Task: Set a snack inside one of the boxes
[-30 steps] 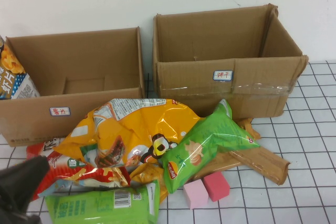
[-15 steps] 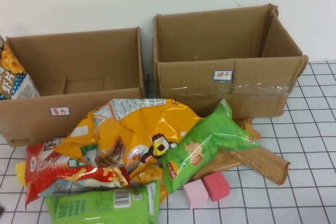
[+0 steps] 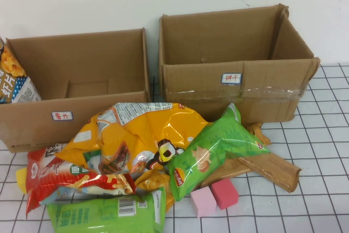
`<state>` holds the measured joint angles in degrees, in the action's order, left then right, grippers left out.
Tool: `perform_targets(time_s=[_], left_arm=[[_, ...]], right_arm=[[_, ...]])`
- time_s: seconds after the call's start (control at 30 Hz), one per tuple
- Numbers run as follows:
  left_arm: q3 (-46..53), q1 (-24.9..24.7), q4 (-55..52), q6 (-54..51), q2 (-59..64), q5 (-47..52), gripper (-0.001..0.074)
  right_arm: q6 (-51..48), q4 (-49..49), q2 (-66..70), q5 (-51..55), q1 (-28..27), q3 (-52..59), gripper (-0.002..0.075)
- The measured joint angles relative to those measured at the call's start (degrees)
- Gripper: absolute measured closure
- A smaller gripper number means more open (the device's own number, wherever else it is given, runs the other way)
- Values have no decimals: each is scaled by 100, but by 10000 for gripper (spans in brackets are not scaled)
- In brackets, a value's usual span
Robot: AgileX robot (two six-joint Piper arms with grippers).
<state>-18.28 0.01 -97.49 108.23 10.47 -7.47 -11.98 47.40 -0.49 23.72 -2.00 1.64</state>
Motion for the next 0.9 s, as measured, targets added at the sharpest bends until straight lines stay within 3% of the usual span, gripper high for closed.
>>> perform_targets(time_s=[0.07,0.13,0.17,0.33,0.4,0.47,0.53,0.63,0.9], left_arm=[[44,0,497,-200,0,12,736],[115,0,1493,-1284,0,34,736],[205,-9,3039,-3020,0,124,736],[361,-9,9443,-9332,-257,1093,736],[416,38,11191,-11661,-472,1576,736],[496,98,12254,-13263,-630,1901,736],[613,208,12804,-13787,-727,1978,736],[847,411,12917,-13626,-767,1990,736],[1560,618,10820,-11021,-1010,2257,736]], right_arm=[[0,0,0,0,0,0,727],[0,0,0,0,0,0,727],[0,10,0,0,0,0,727],[0,10,0,0,0,0,727],[0,10,0,0,0,0,727],[0,10,0,0,0,0,727],[0,10,0,0,0,0,727],[0,10,0,0,0,0,727],[0,10,0,0,0,0,727]])
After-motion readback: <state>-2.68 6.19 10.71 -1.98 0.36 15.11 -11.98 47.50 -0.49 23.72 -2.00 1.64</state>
